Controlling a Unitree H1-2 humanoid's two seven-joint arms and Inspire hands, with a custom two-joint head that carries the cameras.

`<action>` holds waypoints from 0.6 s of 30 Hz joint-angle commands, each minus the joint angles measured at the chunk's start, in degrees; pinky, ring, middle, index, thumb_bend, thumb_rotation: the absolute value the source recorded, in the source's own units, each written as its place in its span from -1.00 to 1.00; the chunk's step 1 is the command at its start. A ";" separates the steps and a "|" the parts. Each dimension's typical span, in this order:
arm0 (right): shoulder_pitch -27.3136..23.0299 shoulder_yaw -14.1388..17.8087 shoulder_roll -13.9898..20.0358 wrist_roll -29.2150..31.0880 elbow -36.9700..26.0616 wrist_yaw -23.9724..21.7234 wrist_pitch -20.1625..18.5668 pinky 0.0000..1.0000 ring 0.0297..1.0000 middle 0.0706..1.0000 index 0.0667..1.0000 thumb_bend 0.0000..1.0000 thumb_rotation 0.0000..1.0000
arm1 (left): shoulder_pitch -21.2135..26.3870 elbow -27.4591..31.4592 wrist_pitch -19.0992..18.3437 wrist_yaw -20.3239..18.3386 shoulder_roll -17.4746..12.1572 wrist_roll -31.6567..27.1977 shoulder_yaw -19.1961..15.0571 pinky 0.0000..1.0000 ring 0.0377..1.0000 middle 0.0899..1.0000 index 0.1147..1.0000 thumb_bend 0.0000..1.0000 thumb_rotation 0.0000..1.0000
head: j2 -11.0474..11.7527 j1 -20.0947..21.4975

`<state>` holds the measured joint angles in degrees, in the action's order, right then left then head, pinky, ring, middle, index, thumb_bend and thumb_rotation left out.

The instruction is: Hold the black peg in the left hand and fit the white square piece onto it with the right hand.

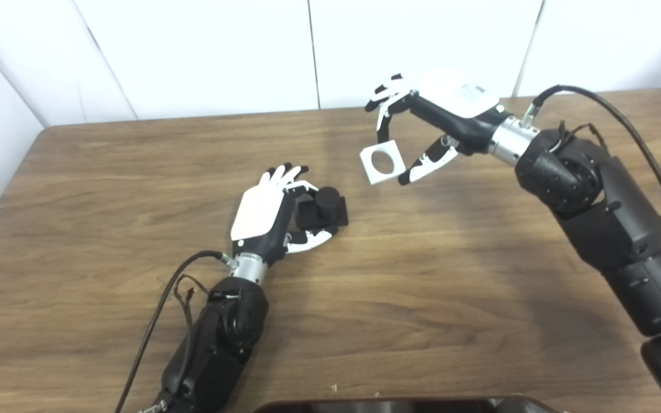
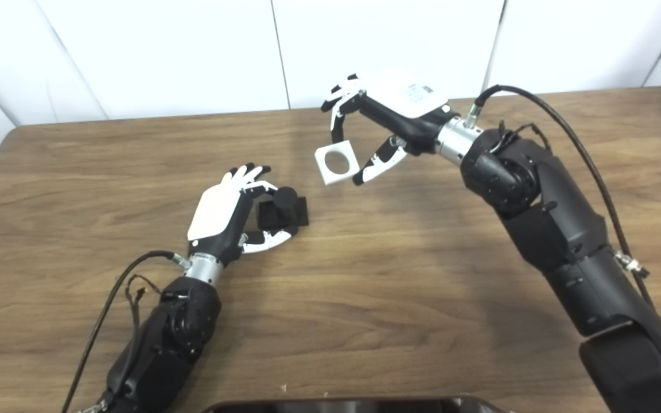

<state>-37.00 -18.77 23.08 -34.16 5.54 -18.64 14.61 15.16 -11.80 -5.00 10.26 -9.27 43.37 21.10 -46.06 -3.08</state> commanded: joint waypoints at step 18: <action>-2.65 -2.33 -7.20 -2.11 0.06 0.19 -0.48 0.93 0.77 0.58 -0.11 0.03 -0.69 | -0.08 -1.82 -4.43 -2.53 -0.42 1.86 0.94 1.00 0.98 0.86 0.07 0.39 -0.51 | -0.23 -1.58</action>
<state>-36.73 -21.47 16.50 -36.40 5.87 -19.76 13.95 15.23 -11.78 -6.32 10.06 -9.13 43.43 21.34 -46.23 -4.57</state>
